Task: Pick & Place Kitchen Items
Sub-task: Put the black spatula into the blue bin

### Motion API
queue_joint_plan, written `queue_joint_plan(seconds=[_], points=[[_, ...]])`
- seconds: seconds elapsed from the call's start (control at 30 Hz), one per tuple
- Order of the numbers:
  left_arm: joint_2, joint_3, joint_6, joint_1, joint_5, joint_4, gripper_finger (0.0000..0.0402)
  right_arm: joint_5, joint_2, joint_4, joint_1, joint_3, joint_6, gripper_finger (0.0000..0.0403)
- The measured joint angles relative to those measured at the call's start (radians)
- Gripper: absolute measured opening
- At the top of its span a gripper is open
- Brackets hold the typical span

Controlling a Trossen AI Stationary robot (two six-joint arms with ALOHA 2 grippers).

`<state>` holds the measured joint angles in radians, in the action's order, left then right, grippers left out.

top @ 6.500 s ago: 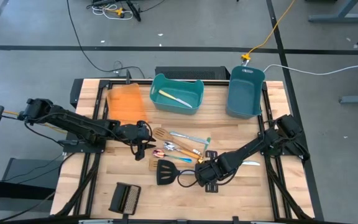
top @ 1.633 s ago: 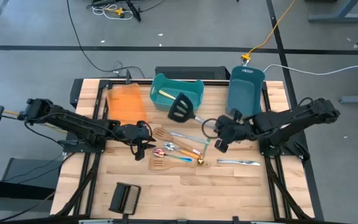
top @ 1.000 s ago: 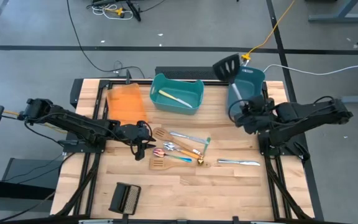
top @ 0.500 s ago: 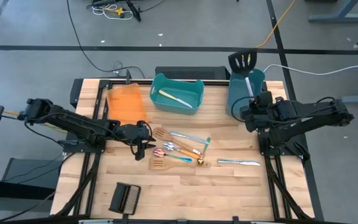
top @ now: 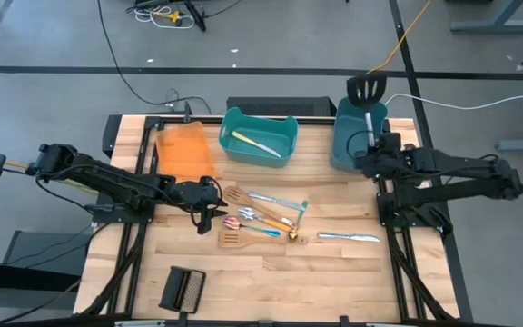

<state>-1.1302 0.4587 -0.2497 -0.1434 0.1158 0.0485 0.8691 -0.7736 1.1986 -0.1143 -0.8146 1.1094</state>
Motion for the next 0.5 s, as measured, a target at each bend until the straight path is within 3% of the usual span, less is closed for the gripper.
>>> queue_joint_plan(seconds=[0.2, 0.5], points=[[0.000, 0.000, 0.000, 0.000, 0.000, 0.000, 0.0133, -0.072, 0.083, -0.173, -0.149, 0.049, -0.206, 0.0091], [0.000, 0.000, 0.000, 0.000, 0.000, 0.000, 0.0133, -0.218, 0.080, -0.381, -0.380, 0.098, -0.462, 0.0091]])
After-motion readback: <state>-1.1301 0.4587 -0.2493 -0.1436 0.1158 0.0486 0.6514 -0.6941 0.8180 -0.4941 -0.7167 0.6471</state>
